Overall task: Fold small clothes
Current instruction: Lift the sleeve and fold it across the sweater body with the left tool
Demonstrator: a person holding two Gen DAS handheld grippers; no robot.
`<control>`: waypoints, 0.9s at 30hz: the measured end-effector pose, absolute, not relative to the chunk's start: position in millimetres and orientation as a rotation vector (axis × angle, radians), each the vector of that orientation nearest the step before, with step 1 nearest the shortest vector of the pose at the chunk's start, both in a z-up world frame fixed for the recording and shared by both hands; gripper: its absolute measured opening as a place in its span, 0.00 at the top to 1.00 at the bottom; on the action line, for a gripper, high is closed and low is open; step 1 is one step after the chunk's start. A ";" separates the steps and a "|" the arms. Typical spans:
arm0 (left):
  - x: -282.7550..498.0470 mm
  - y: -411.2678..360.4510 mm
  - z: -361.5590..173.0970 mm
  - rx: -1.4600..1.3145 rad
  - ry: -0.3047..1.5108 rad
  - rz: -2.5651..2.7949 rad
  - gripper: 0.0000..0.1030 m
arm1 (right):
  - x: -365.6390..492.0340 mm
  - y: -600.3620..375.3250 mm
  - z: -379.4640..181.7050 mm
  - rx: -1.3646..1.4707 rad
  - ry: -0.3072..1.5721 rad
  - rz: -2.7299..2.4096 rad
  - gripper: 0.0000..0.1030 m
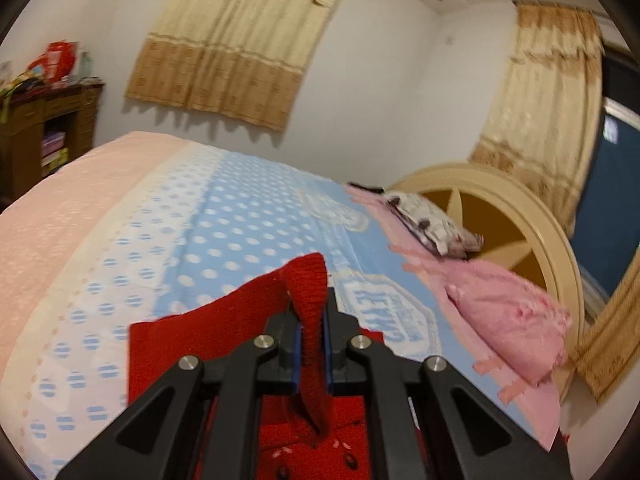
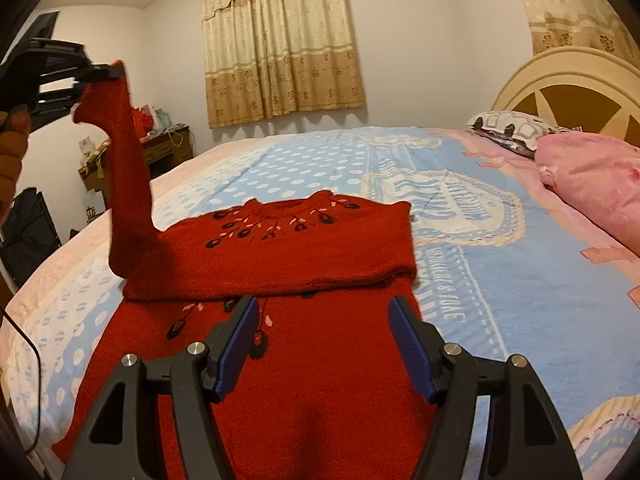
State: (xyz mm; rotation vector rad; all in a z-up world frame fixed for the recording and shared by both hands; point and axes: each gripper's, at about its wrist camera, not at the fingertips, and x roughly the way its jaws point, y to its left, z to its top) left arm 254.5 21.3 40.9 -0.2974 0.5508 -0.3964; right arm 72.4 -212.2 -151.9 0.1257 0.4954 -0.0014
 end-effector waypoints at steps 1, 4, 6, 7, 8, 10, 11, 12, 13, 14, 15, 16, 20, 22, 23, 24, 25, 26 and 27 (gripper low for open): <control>257.6 10.4 38.3 -0.292 0.564 -0.417 0.92 | 71.7 -213.9 -151.0 0.132 0.490 -0.004 0.34; 263.6 -17.8 28.5 -0.264 0.590 -0.444 0.92 | 70.6 -219.7 -151.4 0.155 0.486 -0.012 0.34; 269.0 -37.0 17.9 -0.256 0.616 -0.461 0.92 | 72.2 -222.1 -153.6 0.168 0.496 -0.014 0.34; 271.4 -46.1 10.5 -0.243 0.626 -0.462 0.92 | 72.8 -222.2 -154.6 0.172 0.499 -0.014 0.34; 272.9 -54.7 4.5 -0.233 0.637 -0.463 0.92 | 73.2 -222.7 -155.3 0.178 0.501 -0.011 0.34; 275.8 -67.5 -6.6 -0.214 0.657 -0.461 0.92 | 74.0 -222.3 -156.6 0.183 0.503 -0.004 0.34; 278.6 -76.4 -16.4 -0.195 0.673 -0.457 0.92 | 74.5 -221.7 -157.7 0.183 0.506 -0.002 0.34; 280.1 -81.2 -21.3 -0.181 0.677 -0.453 0.92 | 75.2 -221.5 -159.1 0.183 0.510 -0.001 0.34; 282.1 -88.5 -30.8 -0.158 0.682 -0.442 0.92 | 76.0 -221.3 -160.6 0.184 0.515 0.002 0.34; 283.4 -95.5 -37.8 -0.136 0.687 -0.433 0.90 | 76.5 -221.0 -161.6 0.185 0.518 0.004 0.34; 284.4 -98.7 -41.7 -0.119 0.694 -0.427 0.89 | 77.2 -220.9 -163.0 0.185 0.524 0.005 0.34; 285.3 -103.9 -49.3 -0.088 0.707 -0.408 0.87 | 77.3 -221.0 -164.2 0.185 0.527 0.005 0.34; 275.2 -111.4 -58.9 0.038 0.702 -0.358 0.47 | 78.5 -223.3 -167.8 0.197 0.536 0.008 0.34; 261.6 -104.1 -59.0 0.087 0.661 -0.346 0.36 | 79.3 -223.4 -169.4 0.197 0.542 0.008 0.34; 254.3 -99.8 -59.5 0.112 0.642 -0.343 0.32 | 79.7 -223.1 -169.8 0.196 0.544 0.009 0.34; 246.6 -91.2 -61.8 0.151 0.621 -0.326 0.29 | 80.1 -222.7 -170.6 0.194 0.547 0.009 0.34; 239.2 -83.1 -64.2 0.185 0.608 -0.296 0.24 | 80.5 -222.1 -171.6 0.192 0.549 0.009 0.34; 235.1 -75.1 -67.1 0.210 0.602 -0.268 0.24 | 80.8 -221.4 -172.3 0.189 0.552 0.010 0.34; 230.3 -61.8 -71.8 0.236 0.594 -0.227 0.24 | 81.3 -220.7 -173.0 0.186 0.557 0.013 0.34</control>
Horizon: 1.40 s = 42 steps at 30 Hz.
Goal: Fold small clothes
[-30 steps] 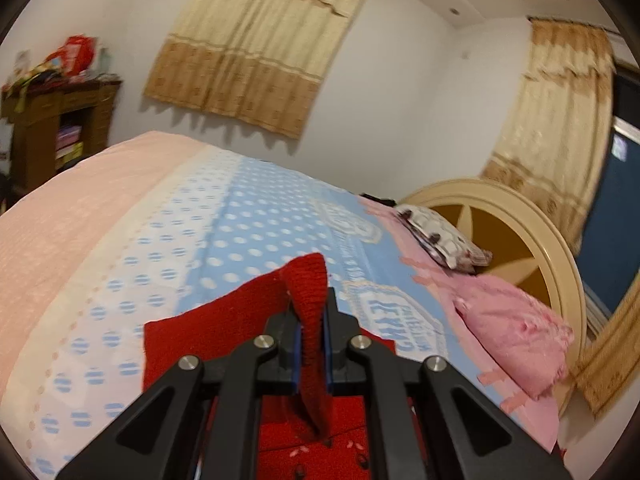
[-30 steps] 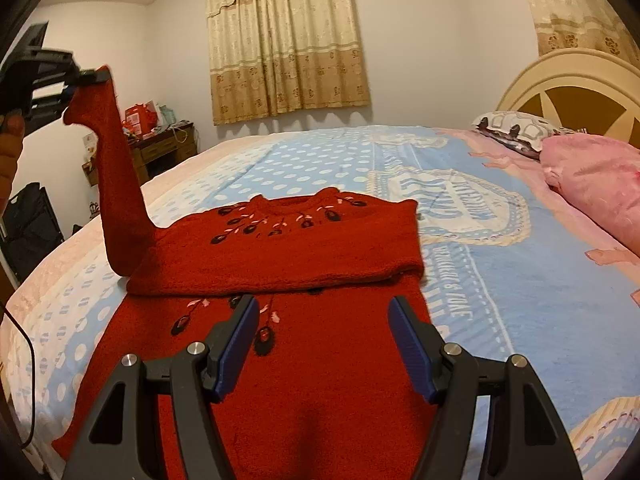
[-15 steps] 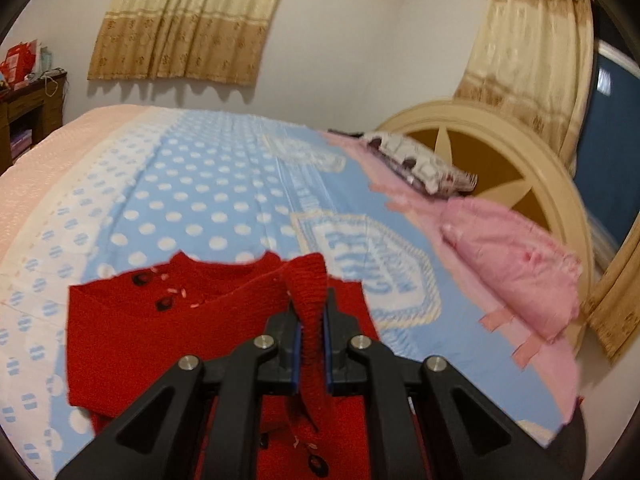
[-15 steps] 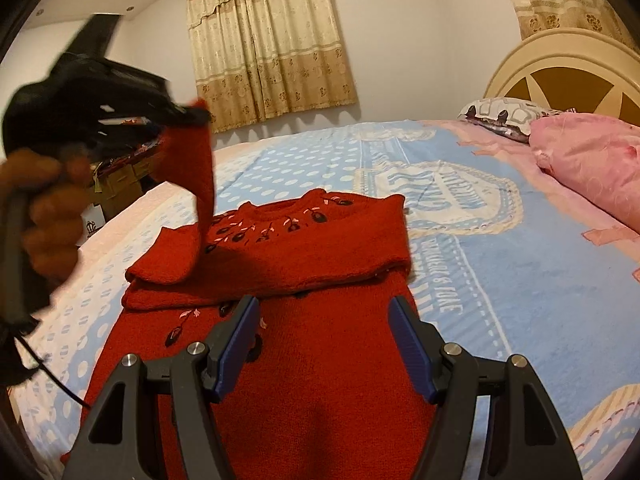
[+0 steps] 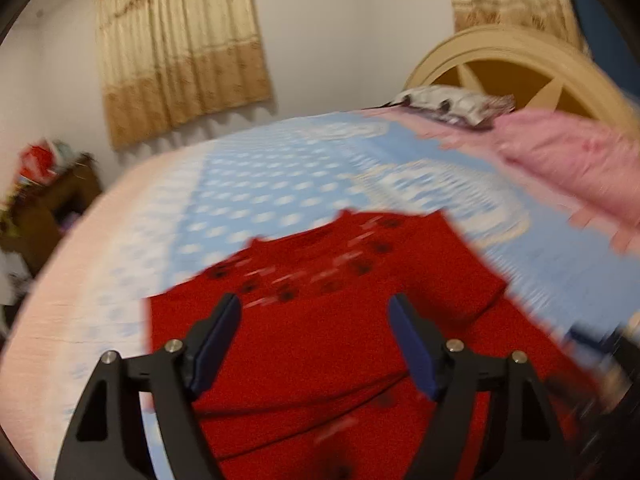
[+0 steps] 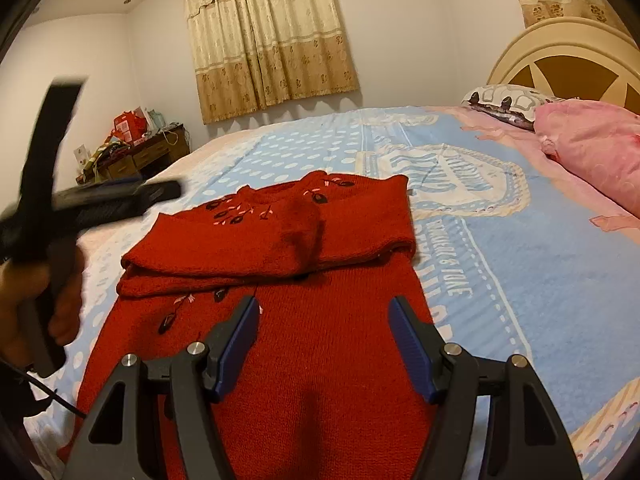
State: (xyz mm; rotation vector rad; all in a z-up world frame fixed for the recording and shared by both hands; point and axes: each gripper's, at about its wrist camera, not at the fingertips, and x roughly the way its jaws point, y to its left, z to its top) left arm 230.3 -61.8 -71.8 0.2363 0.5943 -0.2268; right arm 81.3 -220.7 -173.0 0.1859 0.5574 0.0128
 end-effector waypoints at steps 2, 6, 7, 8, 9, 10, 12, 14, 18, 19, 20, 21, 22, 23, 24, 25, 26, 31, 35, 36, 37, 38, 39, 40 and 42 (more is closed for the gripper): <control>222.7 -38.9 -80.9 0.272 0.591 -0.158 0.23 | 82.7 -219.6 -174.5 0.183 0.567 0.020 0.34; 219.3 16.7 -106.5 0.272 0.632 -0.014 0.20 | 85.0 -219.4 -177.5 0.195 0.584 0.050 0.34; 222.0 25.3 -110.5 0.256 0.652 0.002 0.20 | 85.1 -219.9 -177.8 0.200 0.589 0.046 0.34; 226.3 39.4 -117.7 0.223 0.686 0.021 0.20 | 84.5 -220.5 -177.1 0.205 0.590 0.044 0.34; 229.0 47.2 -122.7 0.203 0.708 0.031 0.20 | 83.7 -220.9 -176.3 0.208 0.592 0.045 0.34; 233.0 55.1 -128.6 0.187 0.731 0.040 0.20 | 83.5 -221.7 -173.8 0.212 0.599 0.046 0.34; 240.4 63.4 -140.7 0.180 0.771 0.041 0.20 | 85.8 -221.4 -168.7 0.194 0.625 0.045 0.34; 246.9 66.1 -147.1 0.163 0.786 0.034 0.19 | 91.6 -219.0 -161.4 0.135 0.661 0.044 0.34; 249.7 70.0 -149.9 0.082 0.779 0.005 0.15 | 115.1 -222.6 -146.3 0.077 0.710 0.057 0.33; 249.0 71.9 -153.0 0.076 0.779 -0.001 0.14 | 122.8 -223.6 -143.0 0.068 0.716 0.053 0.33; 248.5 72.9 -154.9 0.068 0.780 -0.006 0.14 | 132.6 -224.5 -140.1 0.059 0.722 0.052 0.33; 246.5 75.4 -155.7 0.048 0.774 -0.024 0.14 | 143.5 -225.0 -138.3 0.059 0.732 0.059 0.33; 244.5 78.5 -156.6 0.030 0.767 -0.042 0.14 | 156.8 -225.9 -137.9 0.068 0.752 0.073 0.33; 244.9 81.8 -158.1 0.014 0.767 -0.046 0.13 | 169.0 -227.4 -138.6 0.087 0.774 0.080 0.33; 244.0 85.7 -159.4 -0.009 0.771 -0.044 0.12 | 178.5 -229.5 -139.7 0.107 0.786 0.082 0.33; 244.0 87.6 -159.9 -0.021 0.772 -0.042 0.09 | 188.7 -232.0 -141.6 0.127 0.794 0.079 0.33; 244.2 90.3 -160.8 -0.039 0.774 -0.035 0.06 | 198.1 -233.8 -144.3 0.138 0.802 0.068 0.33; 251.6 98.2 -167.6 -0.105 0.804 -0.028 0.00 | 229.5 -238.8 -164.7 0.145 0.846 0.002 0.33; 251.3 97.9 -169.2 -0.104 0.802 -0.020 0.00 | 239.3 -232.0 -182.7 0.146 0.879 0.017 0.53; 250.7 97.9 -169.2 -0.102 0.799 -0.017 0.00 | 240.9 -227.4 -186.6 0.137 0.888 0.031 0.59; 250.5 98.4 -169.3 -0.103 0.798 -0.016 0.00 | 242.1 -222.9 -189.5 0.128 0.896 0.045 0.66; 250.4 99.3 -169.3 -0.110 0.798 -0.016 0.00 | 242.9 -218.9 -192.1 0.115 0.902 0.057 0.72; 250.1 100.6 -169.5 -0.115 0.797 -0.015 0.00 | 242.3 -216.7 -192.8 0.105 0.897 0.059 0.77; 249.7 101.4 -169.7 -0.118 0.795 -0.015 0.00 | 241.2 -216.2 -191.5 0.101 0.889 0.061 0.91; 250.2 101.3 -169.9 -0.116 0.797 -0.014 0.00 | 239.1 -220.3 -186.4 0.110 0.871 0.057 0.92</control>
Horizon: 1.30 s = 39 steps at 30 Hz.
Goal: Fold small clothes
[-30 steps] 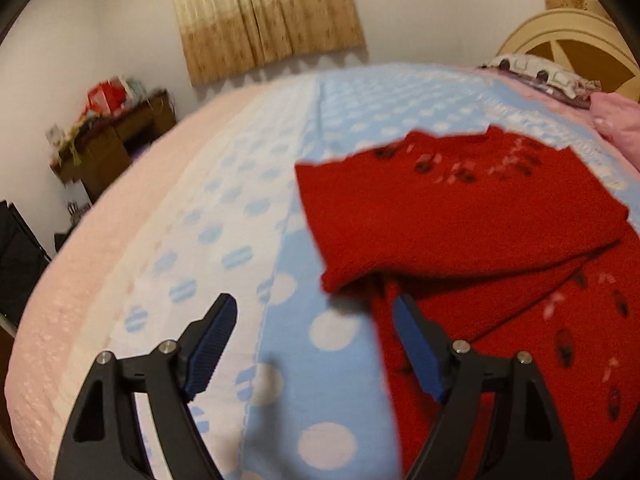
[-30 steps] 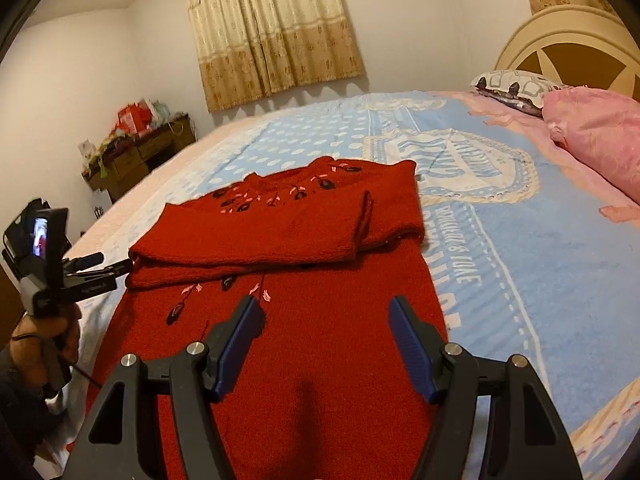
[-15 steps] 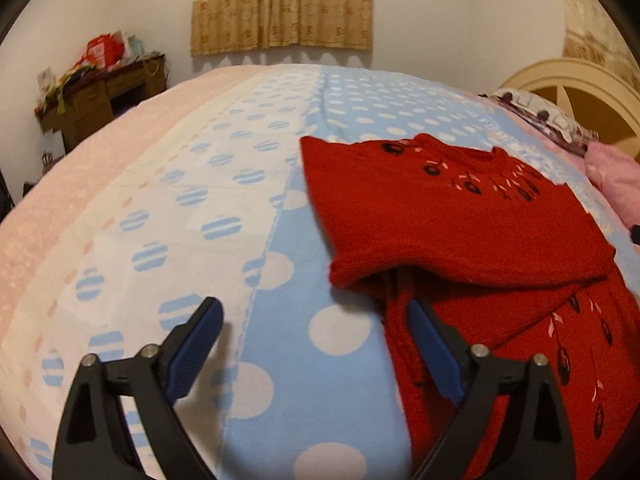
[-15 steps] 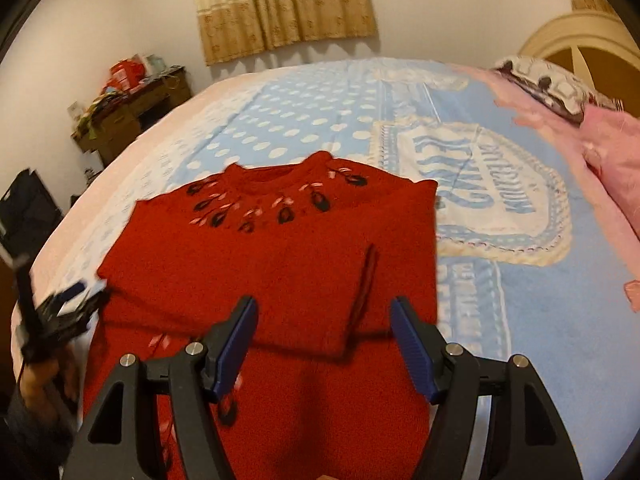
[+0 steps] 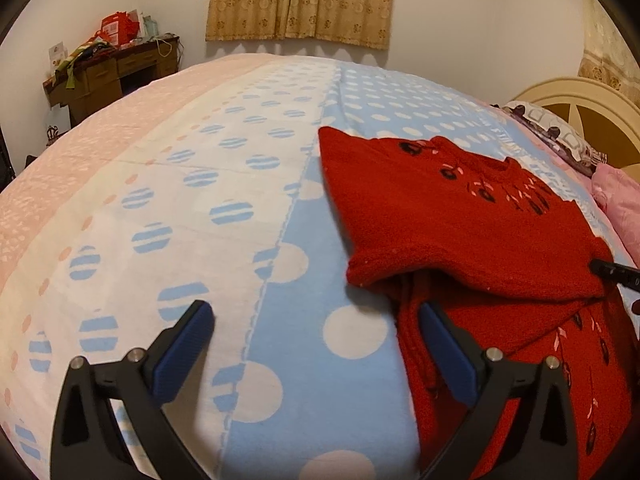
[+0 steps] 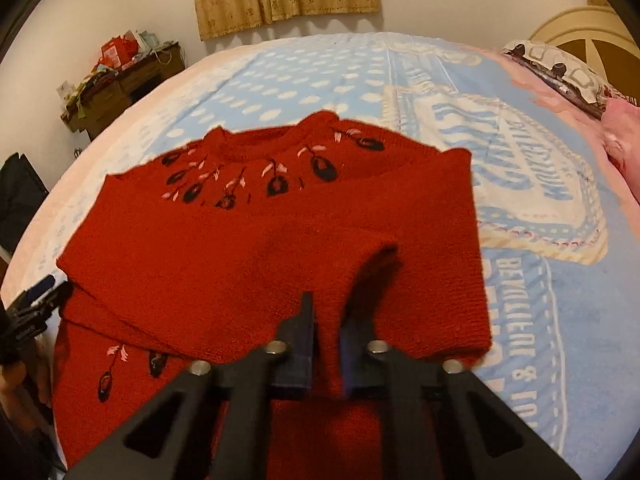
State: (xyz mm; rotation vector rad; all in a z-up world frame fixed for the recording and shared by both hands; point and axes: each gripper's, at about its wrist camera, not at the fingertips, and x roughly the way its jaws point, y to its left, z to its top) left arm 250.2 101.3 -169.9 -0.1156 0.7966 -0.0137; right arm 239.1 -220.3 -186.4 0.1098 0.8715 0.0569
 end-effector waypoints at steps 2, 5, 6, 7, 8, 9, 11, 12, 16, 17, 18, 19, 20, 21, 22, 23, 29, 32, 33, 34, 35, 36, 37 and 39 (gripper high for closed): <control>251.5 100.9 -170.1 -0.112 0.801 -0.014 0.00 | 235.6 -225.4 -177.1 0.102 0.835 0.043 0.92; 252.2 101.7 -170.6 -0.114 0.806 -0.016 0.00 | 229.1 -235.8 -159.6 0.092 0.776 0.013 0.92; 252.1 101.5 -170.7 -0.114 0.806 -0.016 0.00 | 226.7 -241.0 -154.0 0.095 0.760 0.001 0.92; 252.1 101.6 -170.6 -0.113 0.806 -0.016 0.00 | 224.9 -246.2 -149.6 0.100 0.749 -0.011 0.92; 252.3 102.0 -170.7 -0.113 0.805 -0.015 0.00 | 224.5 -249.8 -147.4 0.101 0.746 -0.020 0.92; 252.2 101.9 -170.6 -0.113 0.805 -0.016 0.00 | 224.4 -254.4 -147.0 0.104 0.750 -0.027 0.92; 252.3 102.1 -170.5 -0.113 0.806 -0.016 0.00 | 226.5 -259.7 -153.4 0.110 0.779 -0.027 0.92; 252.1 102.1 -170.5 -0.114 0.806 -0.017 0.00 | 228.1 -260.3 -159.5 0.099 0.798 -0.032 0.92; 251.2 104.9 -170.2 -0.133 0.798 -0.011 0.00 | 230.8 -267.1 -182.4 0.106 0.845 -0.066 0.92; 250.6 106.5 -170.0 -0.142 0.793 -0.002 0.00 | 231.0 -268.2 -186.1 0.106 0.849 -0.079 0.92; 250.1 107.6 -170.2 -0.147 0.792 -0.001 0.00 | 230.4 -269.2 -188.3 0.110 0.847 -0.079 0.92; 250.4 108.2 -170.4 -0.149 0.794 -0.002 0.00 | 230.5 -269.4 -189.1 0.109 0.847 -0.080 0.92; 250.7 107.8 -170.5 -0.146 0.794 -0.001 0.00 | 230.8 -269.5 -189.0 0.102 0.846 -0.086 0.92; 250.7 107.0 -170.5 -0.142 0.795 0.000 0.00 | 230.5 -269.7 -189.2 0.098 0.844 -0.091 0.92; 250.6 106.6 -170.3 -0.138 0.795 0.000 0.00 | 230.9 -270.2 -188.5 0.093 0.841 -0.098 0.92; 250.6 106.7 -170.2 -0.138 0.795 -0.002 0.00 | 231.1 -272.1 -188.1 0.088 0.835 -0.116 0.92; 241.2 109.0 -160.6 -0.130 0.784 0.015 0.00 | 231.0 -277.7 -184.4 0.111 0.866 -0.113 0.67; 224.6 115.2 -141.4 -0.128 0.723 0.061 0.00 | 217.0 -271.8 -166.9 0.036 0.813 -0.165 0.42; 222.6 115.2 -136.9 -0.126 0.711 0.062 0.00 | 210.3 -267.1 -157.2 0.020 0.765 -0.150 0.42; 221.6 114.8 -129.8 -0.126 0.692 0.060 0.00 | 206.9 -261.7 -149.9 0.015 0.729 -0.126 0.42; 223.2 112.2 -121.8 -0.123 0.671 0.059 0.00 | 205.4 -256.0 -144.7 0.014 0.705 -0.098 0.42; 226.4 108.6 -116.9 -0.116 0.662 0.055 0.00 | 205.3 -248.2 -141.1 0.011 0.688 -0.058 0.42; 233.8 100.3 -111.7 -0.097 0.665 0.040 0.00 | 208.1 -237.1 -139.9 0.003 0.688 -0.003 0.42; 245.5 88.0 -110.6 -0.064 0.674 0.028 0.00 | 216.9 -221.2 -146.1 0.000 0.723 0.075 0.42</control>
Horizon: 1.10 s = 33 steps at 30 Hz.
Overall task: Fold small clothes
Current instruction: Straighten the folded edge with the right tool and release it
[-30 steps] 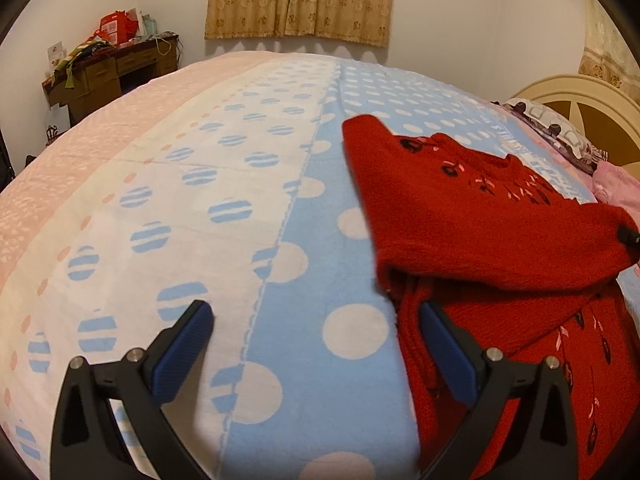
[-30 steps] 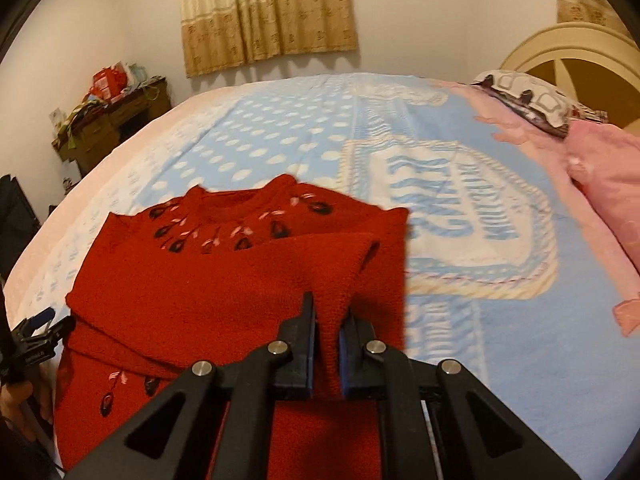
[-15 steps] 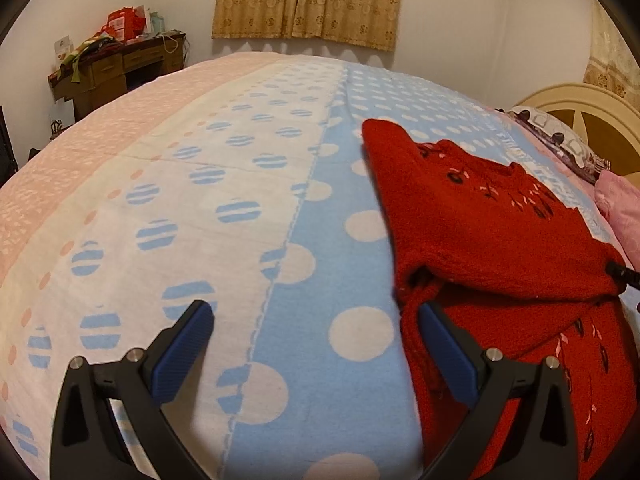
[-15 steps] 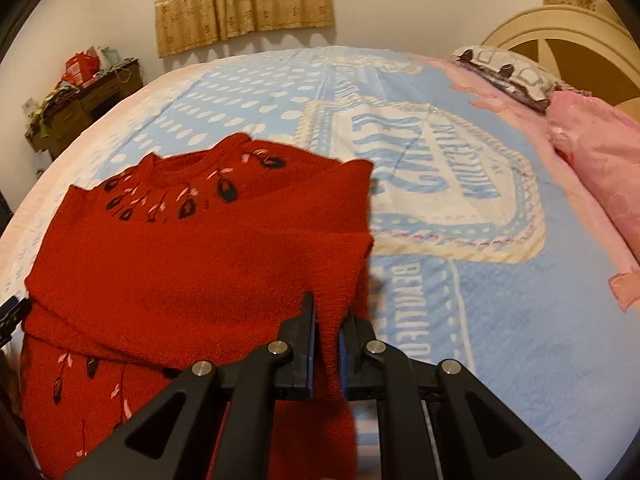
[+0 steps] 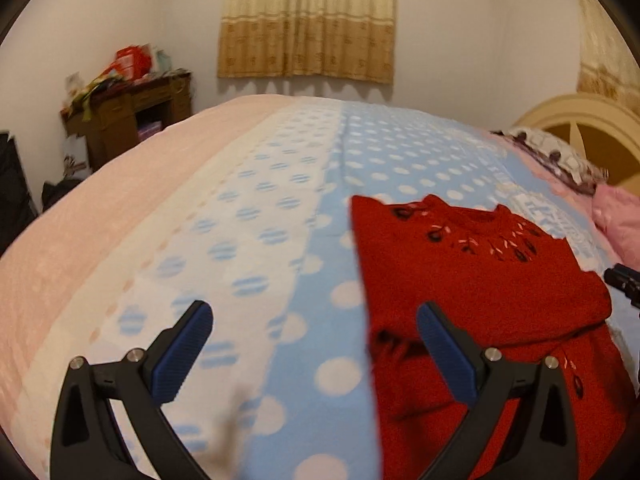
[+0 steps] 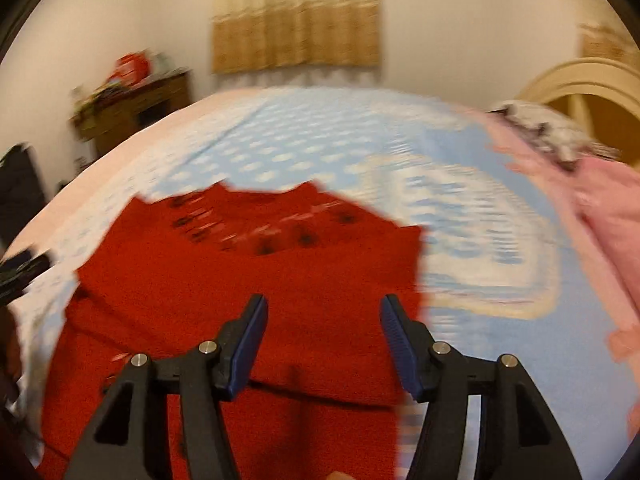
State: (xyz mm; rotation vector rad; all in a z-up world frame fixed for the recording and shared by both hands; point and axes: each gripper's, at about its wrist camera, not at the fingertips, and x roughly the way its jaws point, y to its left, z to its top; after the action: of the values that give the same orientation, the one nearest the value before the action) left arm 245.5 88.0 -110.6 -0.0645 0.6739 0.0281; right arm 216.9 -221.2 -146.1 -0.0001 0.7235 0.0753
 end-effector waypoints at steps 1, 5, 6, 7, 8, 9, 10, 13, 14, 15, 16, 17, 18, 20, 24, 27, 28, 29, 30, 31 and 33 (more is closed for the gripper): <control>255.5 78.9 -114.6 -0.032 0.689 0.028 0.00 | 223.4 -214.3 -153.4 0.000 0.749 0.104 0.42; 280.8 65.5 -146.6 0.069 0.803 0.083 0.00 | 241.8 -222.0 -186.5 0.045 0.861 0.050 0.42; 283.3 65.6 -155.7 0.073 0.831 0.075 0.00 | 243.9 -231.8 -195.2 0.079 0.891 0.032 0.42; 282.9 71.2 -162.6 0.027 0.828 0.032 0.00 | 243.3 -238.3 -196.7 0.101 0.878 0.036 0.42; 282.3 75.4 -162.1 -0.003 0.827 0.029 0.00 | 242.5 -241.6 -195.4 0.112 0.869 0.046 0.42; 282.4 78.7 -160.9 -0.026 0.830 0.026 0.00 | 242.0 -241.6 -193.4 0.106 0.875 0.044 0.42; 282.8 80.9 -160.5 -0.040 0.834 0.021 0.00 | 240.3 -238.4 -191.7 0.092 0.874 0.039 0.42; 277.0 82.6 -159.3 -0.059 0.842 0.017 0.00 | 229.4 -230.8 -182.6 0.052 0.859 0.020 0.42; 272.5 82.6 -157.7 -0.070 0.844 0.019 0.00 | 225.0 -233.1 -180.2 0.066 0.846 0.028 0.42; 268.7 81.6 -157.1 -0.076 0.842 0.019 0.00 | 219.5 -234.9 -178.1 0.090 0.831 0.039 0.42; 262.3 80.0 -157.9 -0.077 0.835 0.008 0.00 | 216.2 -235.9 -178.4 0.102 0.830 0.042 0.42; 258.8 77.3 -159.8 -0.064 0.837 0.005 0.00 | 214.7 -235.6 -180.7 0.096 0.841 0.036 0.42; 258.4 74.2 -162.6 -0.043 0.844 0.012 0.00 | 218.0 -234.1 -187.3 0.081 0.863 0.024 0.42; 258.1 72.0 -166.7 -0.022 0.855 0.018 0.00 | 220.3 -235.6 -193.0 0.077 0.870 0.021 0.42; 255.8 76.0 -163.9 -0.029 0.853 0.035 0.00 | 213.5 -235.6 -185.7 0.093 0.856 0.007 0.42; 248.3 75.5 -163.2 -0.020 0.839 0.030 0.00 | 202.8 -230.5 -183.3 0.056 0.835 -0.010 0.42; 246.9 75.1 -163.3 -0.016 0.835 0.027 0.00 | 201.8 -229.0 -185.4 0.045 0.843 -0.008 0.42; 246.6 74.1 -163.9 -0.011 0.838 0.027 0.00 | 202.3 -228.4 -190.8 0.034 0.866 -0.010 0.42; 247.0 74.2 -163.8 -0.010 0.839 0.028 0.00 | 203.1 -228.9 -194.0 0.032 0.880 -0.012 0.42; 246.9 73.6 -163.1 -0.006 0.836 0.029 0.00 | 202.9 -229.8 -197.5 0.033 0.893 -0.014 0.42; 245.4 73.0 -161.3 0.000 0.835 0.029 0.00 | 199.5 -231.3 -196.7 0.041 0.886 -0.015 0.42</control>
State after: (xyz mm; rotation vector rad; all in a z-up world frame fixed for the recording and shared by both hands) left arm 245.4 73.0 -161.3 0.0000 0.8349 0.0288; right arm 199.5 -231.3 -196.7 0.0409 0.8861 -0.0145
